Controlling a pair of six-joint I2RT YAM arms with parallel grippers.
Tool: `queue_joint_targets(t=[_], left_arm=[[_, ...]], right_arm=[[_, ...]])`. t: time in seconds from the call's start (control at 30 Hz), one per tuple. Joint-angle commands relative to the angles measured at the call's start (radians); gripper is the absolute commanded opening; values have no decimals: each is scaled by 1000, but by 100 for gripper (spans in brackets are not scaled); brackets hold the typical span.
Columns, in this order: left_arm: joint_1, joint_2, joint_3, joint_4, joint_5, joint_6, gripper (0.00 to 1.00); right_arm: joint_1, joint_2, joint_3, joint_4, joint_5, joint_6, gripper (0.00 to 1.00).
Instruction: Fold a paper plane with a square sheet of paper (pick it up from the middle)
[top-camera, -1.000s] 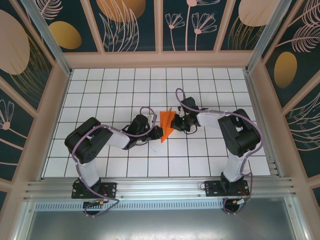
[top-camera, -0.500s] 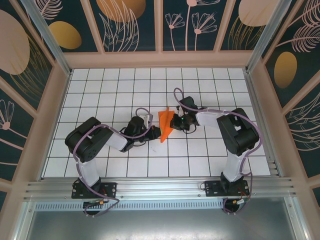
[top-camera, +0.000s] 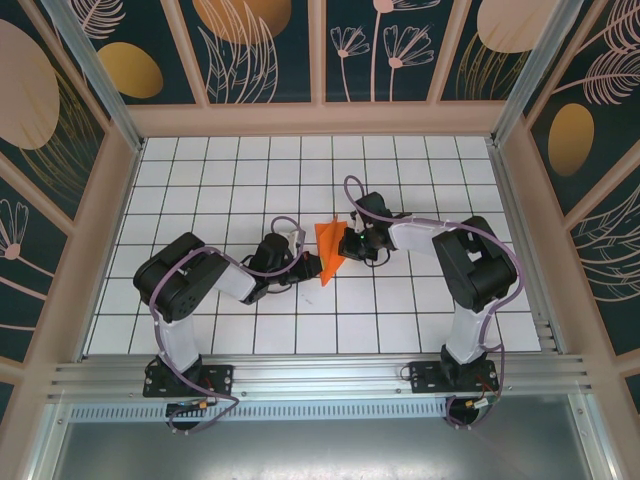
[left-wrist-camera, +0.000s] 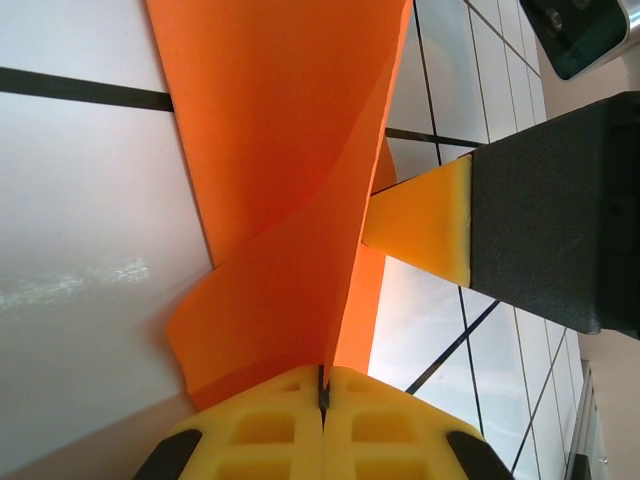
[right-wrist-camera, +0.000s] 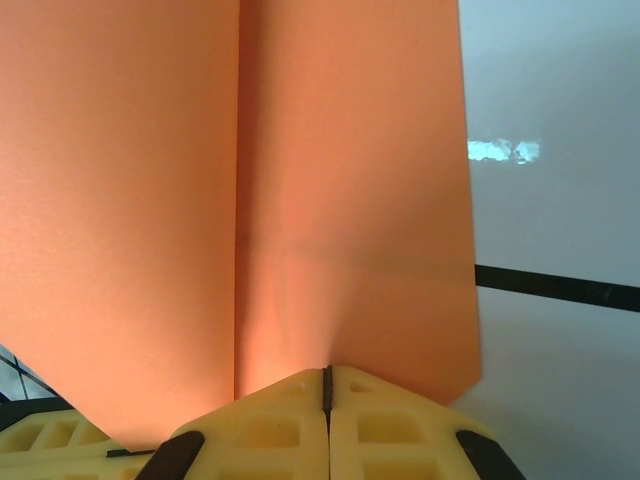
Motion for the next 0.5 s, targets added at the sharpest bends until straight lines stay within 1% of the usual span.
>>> queue_joint_targets(t=[0.0, 0.07, 0.17, 0.47], left_arm=[[8, 30, -5, 18, 10, -28, 0], [11, 38, -14, 71, 31, -50, 0], [12, 51, -10, 92, 55, -64, 0], [14, 82, -60, 168, 36, -146, 0]], right_arm=[[10, -8, 21, -43, 20, -3, 8], [10, -13, 11, -32, 11, -1, 8], [9, -11, 10, -31, 8, 0, 8], [10, -64, 18, 6, -14, 5, 8]])
